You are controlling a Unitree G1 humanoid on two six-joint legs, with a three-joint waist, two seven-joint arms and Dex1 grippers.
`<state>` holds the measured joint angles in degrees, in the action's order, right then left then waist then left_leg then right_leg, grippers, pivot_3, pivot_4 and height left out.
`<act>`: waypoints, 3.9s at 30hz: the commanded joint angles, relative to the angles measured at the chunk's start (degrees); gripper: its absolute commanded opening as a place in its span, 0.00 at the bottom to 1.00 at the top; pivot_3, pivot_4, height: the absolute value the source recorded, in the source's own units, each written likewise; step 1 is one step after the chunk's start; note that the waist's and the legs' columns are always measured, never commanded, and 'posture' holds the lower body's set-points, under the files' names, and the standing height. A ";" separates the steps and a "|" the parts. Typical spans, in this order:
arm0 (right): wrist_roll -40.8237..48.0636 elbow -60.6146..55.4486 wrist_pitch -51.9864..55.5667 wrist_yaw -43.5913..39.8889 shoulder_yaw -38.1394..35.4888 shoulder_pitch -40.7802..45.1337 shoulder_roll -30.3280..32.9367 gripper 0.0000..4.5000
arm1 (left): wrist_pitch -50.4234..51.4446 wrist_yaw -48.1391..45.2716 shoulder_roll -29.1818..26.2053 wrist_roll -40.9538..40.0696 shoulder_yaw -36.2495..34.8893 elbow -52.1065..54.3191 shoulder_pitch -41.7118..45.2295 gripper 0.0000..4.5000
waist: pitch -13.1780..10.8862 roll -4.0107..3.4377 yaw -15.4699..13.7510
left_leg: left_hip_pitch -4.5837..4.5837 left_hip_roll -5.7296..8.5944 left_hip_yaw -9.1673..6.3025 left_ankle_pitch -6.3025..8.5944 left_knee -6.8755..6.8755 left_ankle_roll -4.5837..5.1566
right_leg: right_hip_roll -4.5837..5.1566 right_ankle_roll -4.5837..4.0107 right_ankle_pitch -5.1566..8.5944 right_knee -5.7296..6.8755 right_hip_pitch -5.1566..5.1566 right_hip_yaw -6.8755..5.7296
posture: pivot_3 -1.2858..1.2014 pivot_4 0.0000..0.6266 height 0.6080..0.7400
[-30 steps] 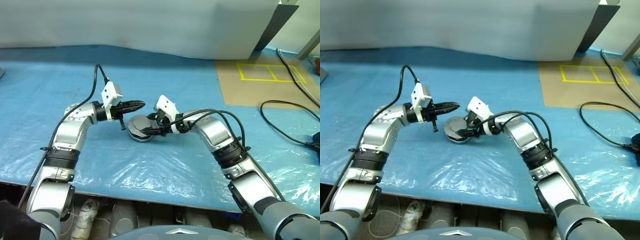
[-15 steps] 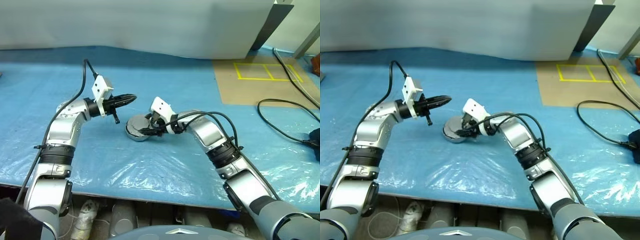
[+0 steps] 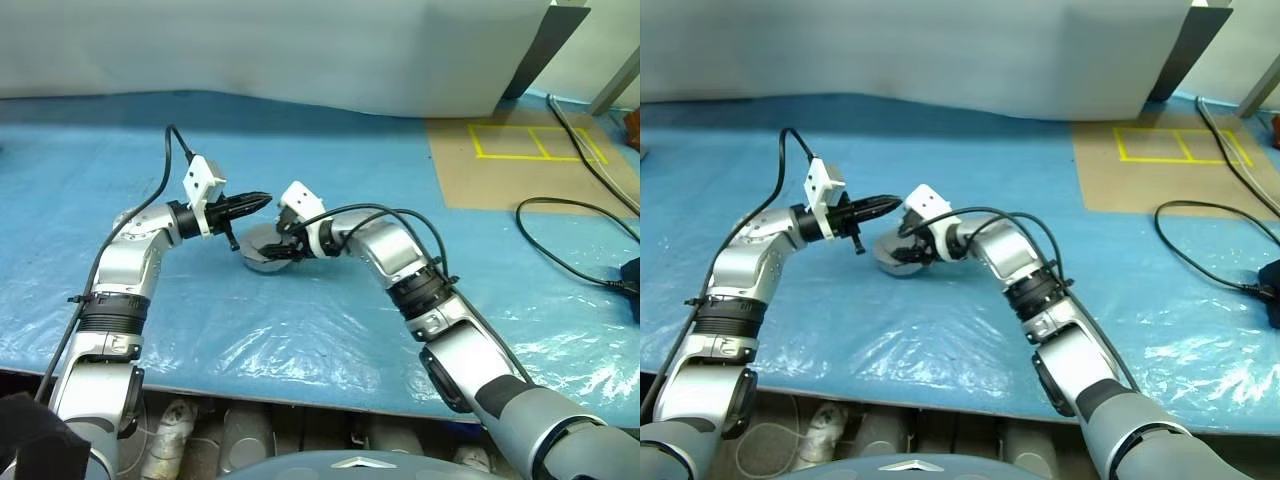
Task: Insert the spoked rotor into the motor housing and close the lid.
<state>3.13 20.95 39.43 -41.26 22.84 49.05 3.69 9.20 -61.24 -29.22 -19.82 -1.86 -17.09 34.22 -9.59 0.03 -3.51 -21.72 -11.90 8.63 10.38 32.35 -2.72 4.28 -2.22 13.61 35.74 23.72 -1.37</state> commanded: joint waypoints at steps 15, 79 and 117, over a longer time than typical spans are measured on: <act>7.67 -4.98 4.02 -5.08 -8.00 -1.97 1.22 0.66 | -0.26 -0.31 -0.17 -0.57 -0.20 2.41 0.24 0.00 | 0.00 0.01 -0.40 | 0.26 0.00 0.00 0.00 0.00 0.00 | 0.01 0.00 0.00 -0.07 -0.34 0.01 | 0.52 0.24 1.00; 4.93 -3.00 -17.82 -10.88 -6.76 -6.40 0.73 0.66 | -1.54 2.23 -5.25 0.70 -2.70 4.35 -5.43 0.00 | -0.02 0.06 0.76 | -0.34 -0.01 -0.03 0.00 0.15 0.02 | -0.01 0.02 -0.03 0.06 0.24 -0.03 | 0.52 0.24 1.00; 3.55 1.89 -11.38 -4.75 -7.75 0.18 -3.79 0.66 | -1.83 2.03 -3.76 0.93 -1.62 3.15 -4.47 0.00 | -0.01 0.07 0.77 | -0.34 -0.03 -0.02 0.00 0.18 0.02 | -0.01 -0.03 -0.04 0.09 0.24 -0.05 | 0.52 0.24 1.00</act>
<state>4.58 26.39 27.52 -44.42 15.91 46.87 0.50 7.97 -59.39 -32.88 -18.77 -2.96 -14.99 29.14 -9.61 0.10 -2.74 -22.06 -11.93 8.61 10.37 32.53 -2.71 4.27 -2.14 13.51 35.82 23.96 -1.41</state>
